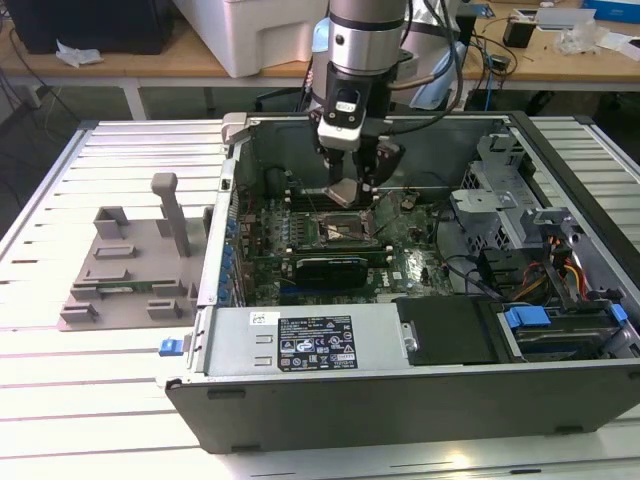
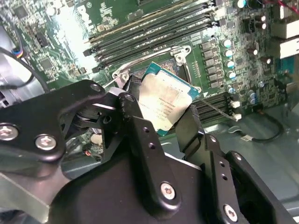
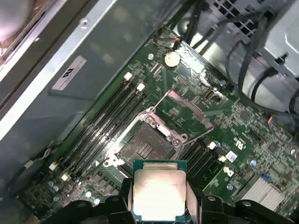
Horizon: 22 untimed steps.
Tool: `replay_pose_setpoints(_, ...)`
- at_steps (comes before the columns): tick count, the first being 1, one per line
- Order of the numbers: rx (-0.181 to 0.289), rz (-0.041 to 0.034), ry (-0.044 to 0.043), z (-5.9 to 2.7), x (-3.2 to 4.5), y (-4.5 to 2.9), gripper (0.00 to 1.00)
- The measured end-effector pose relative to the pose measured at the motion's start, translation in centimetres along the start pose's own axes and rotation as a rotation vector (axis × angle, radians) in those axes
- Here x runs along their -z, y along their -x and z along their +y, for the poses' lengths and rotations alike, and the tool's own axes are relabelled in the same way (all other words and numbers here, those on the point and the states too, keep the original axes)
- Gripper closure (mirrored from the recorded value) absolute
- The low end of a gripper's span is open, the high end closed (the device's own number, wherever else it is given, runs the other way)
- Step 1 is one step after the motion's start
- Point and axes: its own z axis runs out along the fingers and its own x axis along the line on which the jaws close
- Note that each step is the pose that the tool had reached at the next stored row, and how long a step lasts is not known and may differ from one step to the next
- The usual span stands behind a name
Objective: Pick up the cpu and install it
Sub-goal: 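Place the cpu into insertion slot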
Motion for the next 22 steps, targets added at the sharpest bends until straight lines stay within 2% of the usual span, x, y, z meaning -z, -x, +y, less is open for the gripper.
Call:
replay_pose_setpoints(3, -0.077, 0.0001, -0.0025, 0.0, -0.02, 0.0, 0.46)
replay_pose_setpoints(5, -0.172, 0.0001, -0.0056, 0.0, -0.04, 0.0, 0.46)
replay_pose_setpoints(9, -0.319, -0.0009, -0.0109, 0.0, -0.06, 0.0, 0.46)
replay_pose_setpoints(13, -0.424, -0.0003, -0.0141, 0.01, -0.25, 0.0, 0.46)
replay_pose_setpoints(15, -0.48, 0.0013, -0.0152, 0.02, -0.76, 0.0, 0.46)
replay_pose_setpoints(19, -0.547, 0.0037, -0.0167, 0.09, -1.62, 0.02, 0.46)
replay_pose_setpoints(22, -0.628, 0.007, -0.0199, 0.31, -2.89, 0.15, 0.46)
